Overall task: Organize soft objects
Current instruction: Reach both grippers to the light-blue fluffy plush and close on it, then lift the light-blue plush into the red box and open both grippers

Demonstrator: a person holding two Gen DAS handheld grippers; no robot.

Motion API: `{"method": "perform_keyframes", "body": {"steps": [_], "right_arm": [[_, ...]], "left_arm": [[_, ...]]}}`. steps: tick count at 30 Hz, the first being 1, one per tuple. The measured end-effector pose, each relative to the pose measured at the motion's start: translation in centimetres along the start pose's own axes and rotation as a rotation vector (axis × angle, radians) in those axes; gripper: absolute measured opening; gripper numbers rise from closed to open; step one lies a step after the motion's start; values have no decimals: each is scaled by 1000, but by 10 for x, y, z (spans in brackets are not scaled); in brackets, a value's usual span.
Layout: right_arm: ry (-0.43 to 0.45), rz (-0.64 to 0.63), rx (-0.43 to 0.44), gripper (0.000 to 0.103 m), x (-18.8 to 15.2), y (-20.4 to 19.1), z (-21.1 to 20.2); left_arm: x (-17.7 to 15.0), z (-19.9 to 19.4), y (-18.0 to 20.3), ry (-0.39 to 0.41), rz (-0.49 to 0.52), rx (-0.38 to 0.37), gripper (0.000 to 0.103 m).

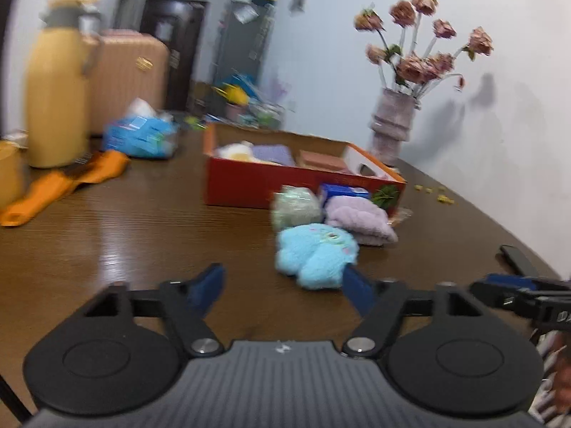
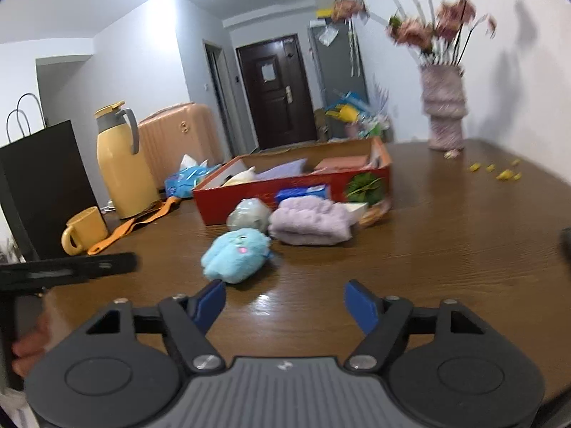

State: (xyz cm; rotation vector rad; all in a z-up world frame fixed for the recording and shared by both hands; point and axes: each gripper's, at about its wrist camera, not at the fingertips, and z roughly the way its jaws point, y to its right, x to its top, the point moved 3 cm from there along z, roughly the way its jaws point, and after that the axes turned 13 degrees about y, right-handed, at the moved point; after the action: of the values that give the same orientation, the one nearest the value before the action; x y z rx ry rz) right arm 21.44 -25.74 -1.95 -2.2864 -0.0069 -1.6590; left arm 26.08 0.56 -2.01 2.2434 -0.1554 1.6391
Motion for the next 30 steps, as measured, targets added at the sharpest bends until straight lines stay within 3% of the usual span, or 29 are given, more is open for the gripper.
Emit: {"method": "perform_keyframes", "body": {"steps": [1, 4, 7, 10, 15, 22, 30], "right_arm": [[-12, 20, 10, 64, 0, -1, 11], [-49, 97, 45, 52, 1, -3, 52], [-80, 174, 88, 50, 1, -5, 90], [-108, 218, 102, 49, -4, -9, 120], [-154, 286, 75, 38, -17, -6, 153], [-155, 308, 103, 33, -19, -2, 148], [-142, 197, 139, 33, -27, -16, 60]], "left_arm": [[0, 15, -2, -24, -25, -31, 50], [0, 59, -13, -97, -112, -44, 46], [3, 86, -18, -92, -120, -60, 46], [-4, 114, -31, -171, -210, -66, 46], [-14, 126, -42, -203, -356, -147, 33], [-15, 110, -32, -200, -364, -129, 29], [-36, 26, 9, -189, -316, -137, 29]]}}
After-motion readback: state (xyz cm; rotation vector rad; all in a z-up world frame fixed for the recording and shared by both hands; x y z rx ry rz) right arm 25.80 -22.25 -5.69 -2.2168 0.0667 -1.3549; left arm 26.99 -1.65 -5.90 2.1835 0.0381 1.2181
